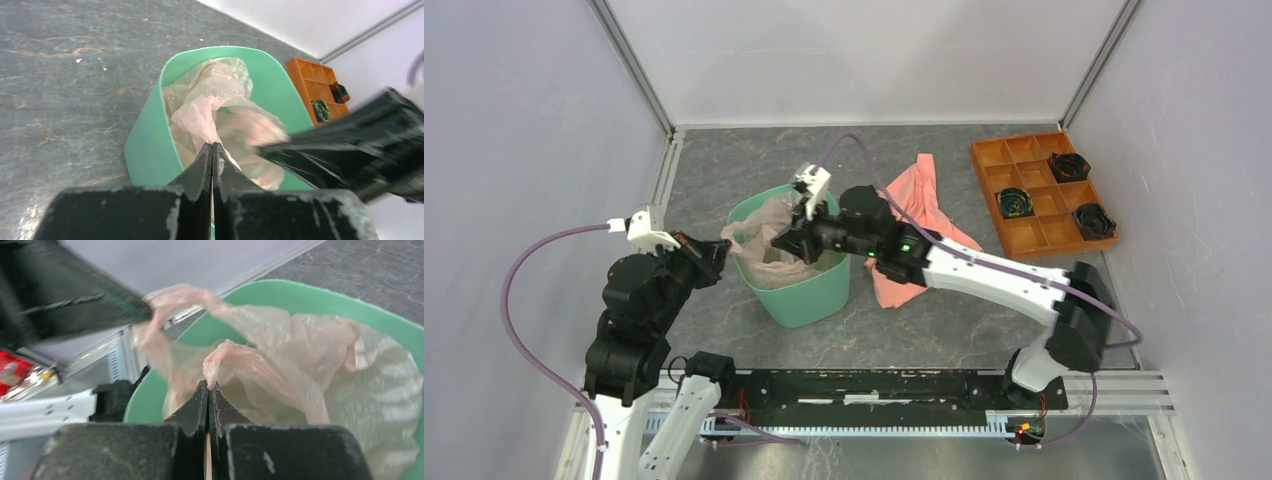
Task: Put the trash bags into the trash bin
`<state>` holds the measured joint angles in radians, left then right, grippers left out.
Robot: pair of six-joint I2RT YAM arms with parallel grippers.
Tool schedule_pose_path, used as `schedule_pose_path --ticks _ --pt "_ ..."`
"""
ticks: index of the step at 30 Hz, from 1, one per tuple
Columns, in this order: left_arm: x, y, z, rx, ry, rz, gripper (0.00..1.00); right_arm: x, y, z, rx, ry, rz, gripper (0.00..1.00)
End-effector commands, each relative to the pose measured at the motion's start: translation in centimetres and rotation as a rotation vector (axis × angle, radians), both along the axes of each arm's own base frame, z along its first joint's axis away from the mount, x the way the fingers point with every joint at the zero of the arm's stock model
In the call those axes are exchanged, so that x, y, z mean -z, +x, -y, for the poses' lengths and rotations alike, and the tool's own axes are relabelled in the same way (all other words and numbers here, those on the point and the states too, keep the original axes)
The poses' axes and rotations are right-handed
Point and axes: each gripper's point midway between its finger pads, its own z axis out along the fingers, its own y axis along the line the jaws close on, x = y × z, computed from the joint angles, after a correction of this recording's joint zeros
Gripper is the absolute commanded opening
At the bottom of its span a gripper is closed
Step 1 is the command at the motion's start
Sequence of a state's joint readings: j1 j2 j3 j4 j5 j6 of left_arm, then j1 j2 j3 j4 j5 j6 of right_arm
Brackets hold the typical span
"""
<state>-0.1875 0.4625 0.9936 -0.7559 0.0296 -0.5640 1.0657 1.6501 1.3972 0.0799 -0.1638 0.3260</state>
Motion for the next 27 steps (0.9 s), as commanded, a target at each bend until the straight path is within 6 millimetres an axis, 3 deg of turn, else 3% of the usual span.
schedule_pose_path --ticks 1,5,9,15,19,22,27 --pt "-0.3 0.5 -1.7 -0.087 0.059 -0.029 0.02 -6.2 -2.1 5.1 -0.041 0.204 -0.026 0.0" --pt "0.8 1.2 -2.6 -0.12 0.13 -0.113 0.02 -6.8 -3.0 9.5 -0.047 0.241 -0.046 0.0" --pt "0.4 1.6 -3.9 -0.167 0.205 -0.136 0.02 -6.1 -4.0 12.5 -0.029 0.215 -0.049 0.0" --pt "1.0 1.9 -6.0 -0.254 0.301 -0.217 0.02 -3.4 -0.7 18.2 0.224 0.071 0.016 0.0" --pt "0.1 1.3 -7.8 -0.343 0.342 -0.217 0.02 -2.3 0.6 21.8 0.375 -0.001 0.068 0.0" --pt "0.0 1.1 -8.0 -0.349 0.344 -0.209 0.02 -0.7 0.7 23.0 0.419 -0.045 0.081 0.0" --pt "-0.5 0.7 -8.5 -0.377 0.336 -0.179 0.02 0.2 -0.7 21.8 0.309 -0.017 0.098 0.0"
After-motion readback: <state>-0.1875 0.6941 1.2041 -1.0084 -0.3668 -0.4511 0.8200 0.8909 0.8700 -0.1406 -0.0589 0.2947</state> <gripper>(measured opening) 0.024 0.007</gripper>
